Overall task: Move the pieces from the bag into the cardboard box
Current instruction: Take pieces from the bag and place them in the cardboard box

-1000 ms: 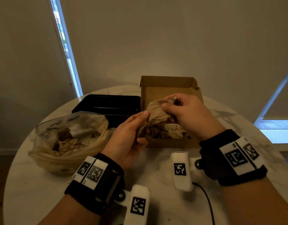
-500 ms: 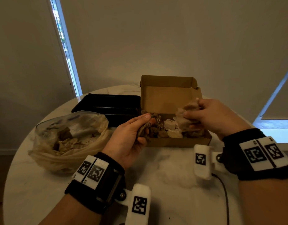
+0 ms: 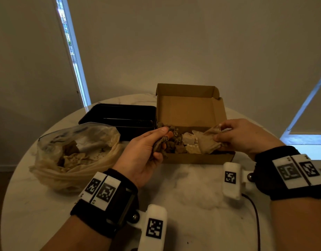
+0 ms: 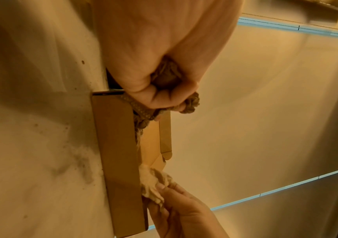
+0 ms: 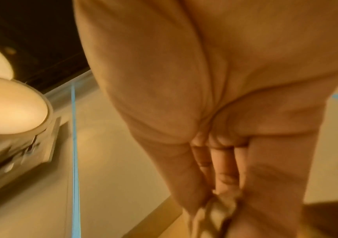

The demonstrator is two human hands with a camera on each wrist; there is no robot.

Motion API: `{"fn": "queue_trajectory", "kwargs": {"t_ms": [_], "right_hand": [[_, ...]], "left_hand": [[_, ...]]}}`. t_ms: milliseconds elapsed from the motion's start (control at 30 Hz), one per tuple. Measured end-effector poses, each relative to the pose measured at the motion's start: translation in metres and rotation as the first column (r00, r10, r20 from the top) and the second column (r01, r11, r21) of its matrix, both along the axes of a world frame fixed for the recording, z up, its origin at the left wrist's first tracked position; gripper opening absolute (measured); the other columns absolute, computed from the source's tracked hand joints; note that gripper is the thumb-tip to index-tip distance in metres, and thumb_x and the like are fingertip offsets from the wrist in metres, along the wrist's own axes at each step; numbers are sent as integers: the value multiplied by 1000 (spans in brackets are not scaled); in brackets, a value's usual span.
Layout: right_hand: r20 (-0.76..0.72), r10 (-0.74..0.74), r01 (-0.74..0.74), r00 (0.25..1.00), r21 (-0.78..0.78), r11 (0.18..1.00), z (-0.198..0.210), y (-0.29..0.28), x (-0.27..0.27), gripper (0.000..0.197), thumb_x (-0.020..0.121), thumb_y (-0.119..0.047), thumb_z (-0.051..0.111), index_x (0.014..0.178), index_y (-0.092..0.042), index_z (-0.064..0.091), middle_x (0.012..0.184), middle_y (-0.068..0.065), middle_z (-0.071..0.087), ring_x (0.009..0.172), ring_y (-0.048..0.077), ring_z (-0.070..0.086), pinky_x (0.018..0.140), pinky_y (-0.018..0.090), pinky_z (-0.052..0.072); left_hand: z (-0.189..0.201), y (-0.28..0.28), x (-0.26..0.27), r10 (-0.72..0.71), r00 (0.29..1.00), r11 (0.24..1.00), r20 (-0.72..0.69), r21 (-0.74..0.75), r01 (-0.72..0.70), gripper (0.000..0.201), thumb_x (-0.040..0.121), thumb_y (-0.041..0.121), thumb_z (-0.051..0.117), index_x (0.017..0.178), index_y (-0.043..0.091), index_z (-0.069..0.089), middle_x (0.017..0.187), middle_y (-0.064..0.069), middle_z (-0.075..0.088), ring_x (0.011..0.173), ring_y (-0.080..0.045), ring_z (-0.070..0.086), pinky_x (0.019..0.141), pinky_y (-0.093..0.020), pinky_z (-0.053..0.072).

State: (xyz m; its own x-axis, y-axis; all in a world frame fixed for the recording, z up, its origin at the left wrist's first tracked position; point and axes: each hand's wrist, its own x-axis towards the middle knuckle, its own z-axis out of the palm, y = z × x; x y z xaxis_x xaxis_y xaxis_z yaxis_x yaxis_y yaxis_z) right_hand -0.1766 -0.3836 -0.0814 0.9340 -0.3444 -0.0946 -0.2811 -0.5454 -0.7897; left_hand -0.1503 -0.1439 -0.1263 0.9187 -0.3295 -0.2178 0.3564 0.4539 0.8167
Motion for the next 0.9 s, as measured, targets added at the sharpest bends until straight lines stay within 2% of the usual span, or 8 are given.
{"fn": "queue_trajectory", "kwargs": {"t_ms": [133,300,400,500,633,733,833,900], "right_hand": [[-27,-100,90,995,-236,967,1,-1,-3,18,84,-5,73,99,-15,70,95,12,73,86,28,71,84,43,60],[218,-46,121,975,-342,932,17,12,-11,13,93,-17,68,104,-23,67,103,2,70,93,23,66,80,36,52],[35,57,-44,998,-300,953,17,28,-12,12,96,-24,66,87,-22,74,89,1,75,83,20,72,66,31,53],[-213,54,-161,976,-527,835,10,32,-8,30,100,-34,54,93,-13,75,93,9,74,87,25,70,73,33,55],[-256,34,-174,966,-550,817,6,32,-5,38,100,-40,51,88,-8,68,88,9,67,83,25,62,73,33,50],[-289,49,-210,956,-559,802,8,39,-7,38,102,-43,50,87,-11,65,87,6,65,83,23,62,72,32,48],[-101,142,-175,985,-571,802,11,48,-14,30,103,-41,51,97,-20,71,88,0,69,83,15,65,68,30,53],[115,302,-221,946,-450,865,15,59,-19,15,100,-40,59,105,-33,71,94,-14,69,88,2,63,68,19,48]], "left_hand": [[1,0,-2,0,1000,1000,-1,10,0,28,92,19,72,117,6,73,119,-11,74,57,-4,56,37,-10,36],[2,0,-1,2,1000,1000,-8,13,-2,29,91,19,73,117,7,74,121,-12,73,57,-4,57,36,-10,36],[2,0,-2,6,1000,1000,-8,20,-6,28,90,20,73,115,7,74,121,-13,73,57,-4,57,36,-10,36],[2,1,-3,5,1000,1000,-13,22,-4,27,90,21,73,112,6,75,123,-15,71,56,-5,57,36,-10,37],[4,0,-4,2,1000,999,-19,32,-1,23,90,25,73,103,7,77,122,-15,72,56,-4,57,36,-11,37],[6,1,-5,0,999,1000,-49,16,1,31,94,33,68,111,8,75,116,-10,76,64,-5,58,37,-11,38],[8,1,-6,5,996,1000,-87,0,-5,37,98,39,62,113,8,74,113,-9,77,83,-10,61,38,-12,40],[8,1,-6,6,994,1000,-106,-9,-7,40,100,42,59,112,7,75,110,-9,77,92,-14,63,38,-12,41]]}}
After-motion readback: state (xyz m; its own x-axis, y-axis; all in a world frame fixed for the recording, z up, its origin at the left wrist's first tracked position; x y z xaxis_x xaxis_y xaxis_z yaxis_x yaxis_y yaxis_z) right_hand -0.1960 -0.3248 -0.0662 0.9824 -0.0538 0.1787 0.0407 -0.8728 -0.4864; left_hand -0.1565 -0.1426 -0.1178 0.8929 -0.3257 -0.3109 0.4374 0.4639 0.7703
